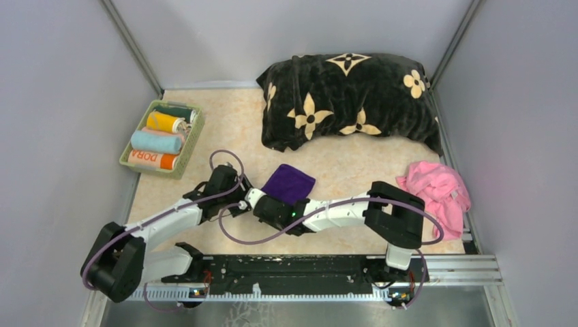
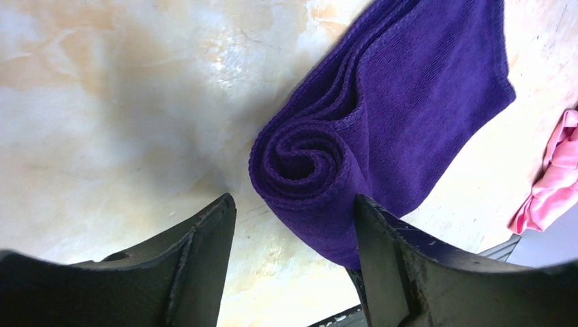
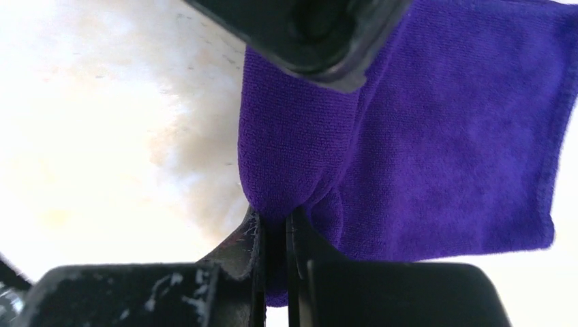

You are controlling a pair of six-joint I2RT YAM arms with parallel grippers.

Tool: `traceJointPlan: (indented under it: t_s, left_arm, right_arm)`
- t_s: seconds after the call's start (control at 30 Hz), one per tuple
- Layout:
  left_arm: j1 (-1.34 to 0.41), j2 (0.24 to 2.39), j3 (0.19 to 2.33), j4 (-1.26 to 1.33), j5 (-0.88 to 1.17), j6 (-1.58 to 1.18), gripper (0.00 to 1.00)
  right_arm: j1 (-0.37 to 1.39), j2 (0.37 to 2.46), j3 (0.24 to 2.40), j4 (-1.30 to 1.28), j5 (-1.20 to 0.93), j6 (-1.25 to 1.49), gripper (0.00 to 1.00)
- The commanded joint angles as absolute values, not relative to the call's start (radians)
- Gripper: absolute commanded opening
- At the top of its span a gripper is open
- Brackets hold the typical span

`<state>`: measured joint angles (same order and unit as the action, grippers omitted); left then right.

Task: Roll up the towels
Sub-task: Roll the towel at the center of the board.

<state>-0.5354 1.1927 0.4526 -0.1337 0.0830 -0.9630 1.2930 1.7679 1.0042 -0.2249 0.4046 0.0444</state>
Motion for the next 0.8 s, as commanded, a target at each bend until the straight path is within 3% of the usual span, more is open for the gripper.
traceJointPlan:
  t_s: [0.0, 0.43, 0.77]
  left_arm:
    - [-0.529, 1.075, 0.446, -0.238, 0.003, -0.933, 0.72]
    - [-0.525, 0.831, 0.398, -0.373, 0.029, -0.976, 0.75]
    - [-0.525, 0.935, 0.392, -0.247, 0.053, -0.968, 0.74]
  right_arm:
    - [1.257, 1.720, 0.996, -0.208, 0.079, 0.094, 0.00]
    - [0.935, 1.731, 0.891, 0.095, -0.651, 0.393, 0.00]
    - [0.838, 1.864, 0.854, 0.189, -0.799, 0.508, 0.00]
